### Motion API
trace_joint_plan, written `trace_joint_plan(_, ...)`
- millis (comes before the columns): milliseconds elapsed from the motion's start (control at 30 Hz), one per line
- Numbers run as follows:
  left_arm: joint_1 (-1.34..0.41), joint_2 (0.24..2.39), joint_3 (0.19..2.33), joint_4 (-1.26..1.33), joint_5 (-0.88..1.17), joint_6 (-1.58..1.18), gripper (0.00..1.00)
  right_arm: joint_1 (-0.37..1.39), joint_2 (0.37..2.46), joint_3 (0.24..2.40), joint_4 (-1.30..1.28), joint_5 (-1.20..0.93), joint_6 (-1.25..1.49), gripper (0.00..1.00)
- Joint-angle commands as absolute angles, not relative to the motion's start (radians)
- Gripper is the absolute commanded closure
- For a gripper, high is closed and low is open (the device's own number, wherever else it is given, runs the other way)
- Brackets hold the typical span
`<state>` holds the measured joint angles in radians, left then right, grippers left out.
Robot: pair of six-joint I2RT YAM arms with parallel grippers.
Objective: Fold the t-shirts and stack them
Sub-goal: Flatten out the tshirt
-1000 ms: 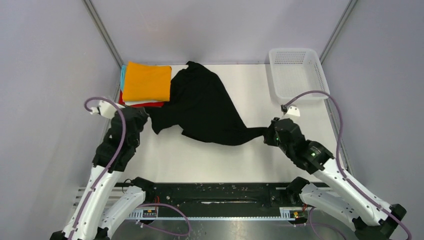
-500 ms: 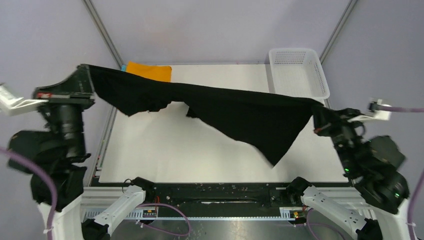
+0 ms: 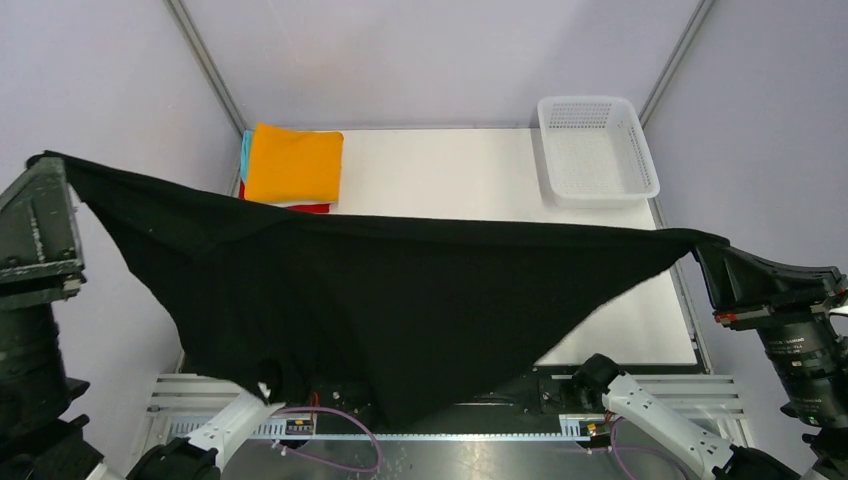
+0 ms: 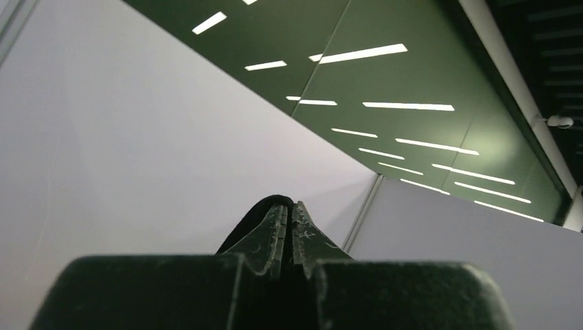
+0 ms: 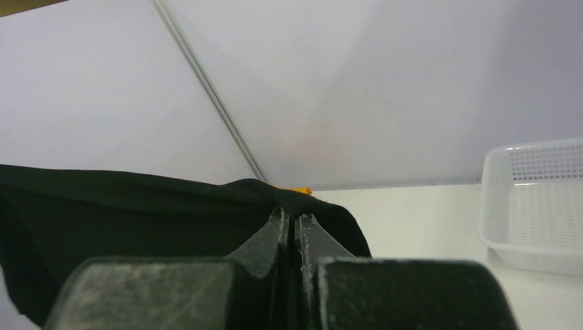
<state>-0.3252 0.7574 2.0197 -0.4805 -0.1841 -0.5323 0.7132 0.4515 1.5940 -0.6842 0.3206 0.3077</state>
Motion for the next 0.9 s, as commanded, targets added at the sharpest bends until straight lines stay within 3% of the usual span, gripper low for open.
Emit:
trace_joint_plan(0, -0.313, 0.825, 2.104, -0.442, -0.142, -0.499, 1.0, 0.709, 0.49, 1.619, -0.682, 0.371, 0.252, 1.0)
trace_joint_plan(200, -0.311, 0.904, 2.027, -0.442, -0.209, -0.449, 1.0, 0.71, 0.557, 1.55, -0.665, 0.572, 0.214, 1.0)
trace_joint_plan(500, -0.304, 1.123, 1.624, -0.304, -0.499, -0.304, 1.0, 0.706, 0.68, 1.148, -0.476, 1.019, 0.245, 1.0)
trace_joint_plan(633, -0.267, 1.279, 1.455, -0.207, -0.49, -0.331, 1.0, 0.649, 0.806, 0.957, -0.392, 0.97, 0.363, 1.0)
trace_joint_plan(867, -0.221, 1.593, 1.387, -0.127, -0.354, -0.381, 1.0, 0.432, 1.139, 0.787, -0.145, 0.586, 0.428, 1.0)
